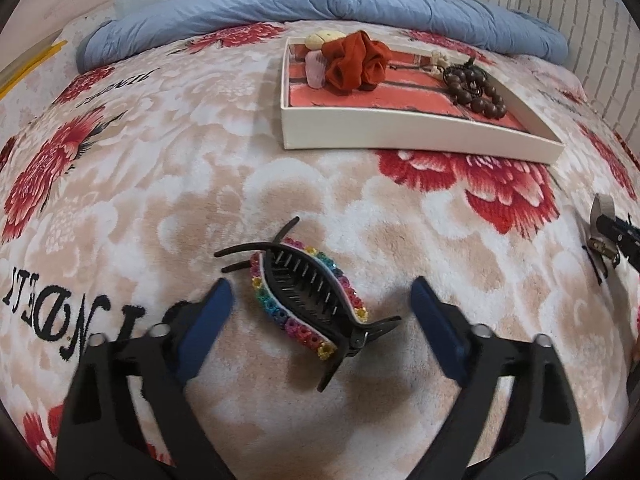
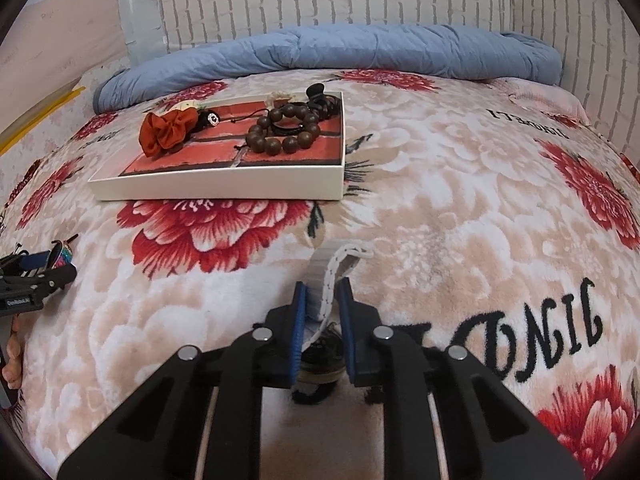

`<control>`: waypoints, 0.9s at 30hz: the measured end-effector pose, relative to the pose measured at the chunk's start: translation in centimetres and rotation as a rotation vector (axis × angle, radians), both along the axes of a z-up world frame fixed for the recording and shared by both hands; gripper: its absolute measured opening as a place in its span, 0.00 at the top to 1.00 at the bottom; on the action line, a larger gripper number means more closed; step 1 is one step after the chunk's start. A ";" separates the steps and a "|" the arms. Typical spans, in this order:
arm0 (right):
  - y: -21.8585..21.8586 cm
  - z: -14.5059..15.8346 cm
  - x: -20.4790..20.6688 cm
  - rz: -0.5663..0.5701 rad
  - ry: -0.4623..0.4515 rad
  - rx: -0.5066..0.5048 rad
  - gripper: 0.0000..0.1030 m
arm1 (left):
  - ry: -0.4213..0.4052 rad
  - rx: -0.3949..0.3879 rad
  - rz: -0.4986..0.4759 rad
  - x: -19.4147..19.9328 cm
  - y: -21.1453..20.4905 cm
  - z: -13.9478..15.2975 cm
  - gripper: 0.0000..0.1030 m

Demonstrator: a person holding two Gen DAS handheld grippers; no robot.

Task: Organize jewelry
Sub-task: 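Close the right tool on the white watch strap while the left tool grasps the rainbow claw clip, then carry the rainbow claw clip with the left tool while the right tool carries the watch strap into the tray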

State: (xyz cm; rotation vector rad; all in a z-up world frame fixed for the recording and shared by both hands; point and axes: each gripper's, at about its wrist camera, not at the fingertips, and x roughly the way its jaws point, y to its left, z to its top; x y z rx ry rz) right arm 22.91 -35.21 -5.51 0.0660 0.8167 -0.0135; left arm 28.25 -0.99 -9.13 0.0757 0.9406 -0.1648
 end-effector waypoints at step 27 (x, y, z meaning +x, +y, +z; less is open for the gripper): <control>0.9 4.0 1.7 0.006 -0.140 -0.011 0.95 | -0.095 -0.100 -0.015 3.3 0.0 5.4 0.37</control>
